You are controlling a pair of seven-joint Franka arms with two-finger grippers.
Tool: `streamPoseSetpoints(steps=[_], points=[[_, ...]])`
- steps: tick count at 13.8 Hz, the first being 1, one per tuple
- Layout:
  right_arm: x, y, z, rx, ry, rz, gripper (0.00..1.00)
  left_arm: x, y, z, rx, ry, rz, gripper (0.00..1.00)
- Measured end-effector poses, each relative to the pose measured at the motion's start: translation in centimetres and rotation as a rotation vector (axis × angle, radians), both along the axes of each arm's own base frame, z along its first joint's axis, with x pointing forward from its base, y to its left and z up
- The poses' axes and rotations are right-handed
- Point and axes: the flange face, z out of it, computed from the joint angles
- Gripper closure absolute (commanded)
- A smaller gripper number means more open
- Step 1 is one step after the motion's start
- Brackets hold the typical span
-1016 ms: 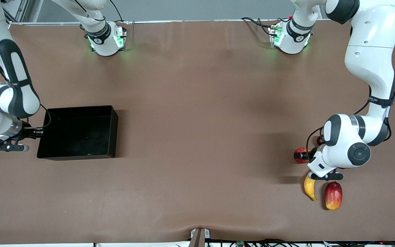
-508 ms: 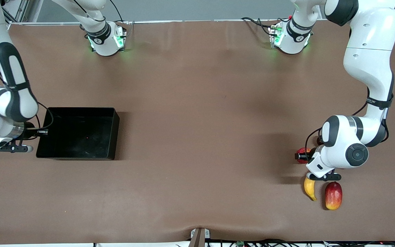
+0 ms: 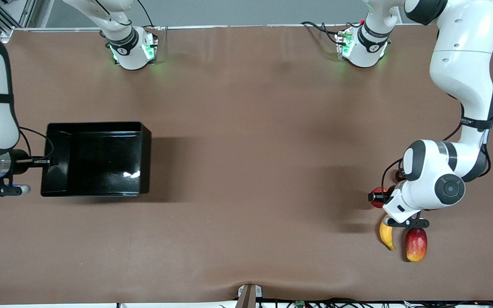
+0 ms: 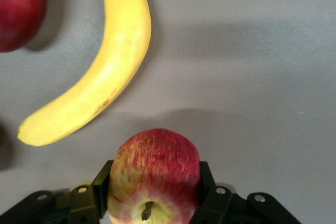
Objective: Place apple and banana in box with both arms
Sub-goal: 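Lift the apple with the left gripper while the right gripper pushes the box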
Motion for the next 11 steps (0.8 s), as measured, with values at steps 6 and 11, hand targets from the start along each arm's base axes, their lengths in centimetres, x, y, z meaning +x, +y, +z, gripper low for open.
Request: streamPoseSetpoints(steps=[6, 11], points=[[0.6, 19.3, 0.3, -0.005, 0.011, 0.002, 1.0, -1.7, -1.6, 8.6, 0.021, 0.032, 0.002, 1.0], [-1.5, 33.6, -0.9, -0.01, -0.071, 0.016, 1.0, -3.3, -4.0, 15.3, 0.031, -0.003, 0.054, 1.0]])
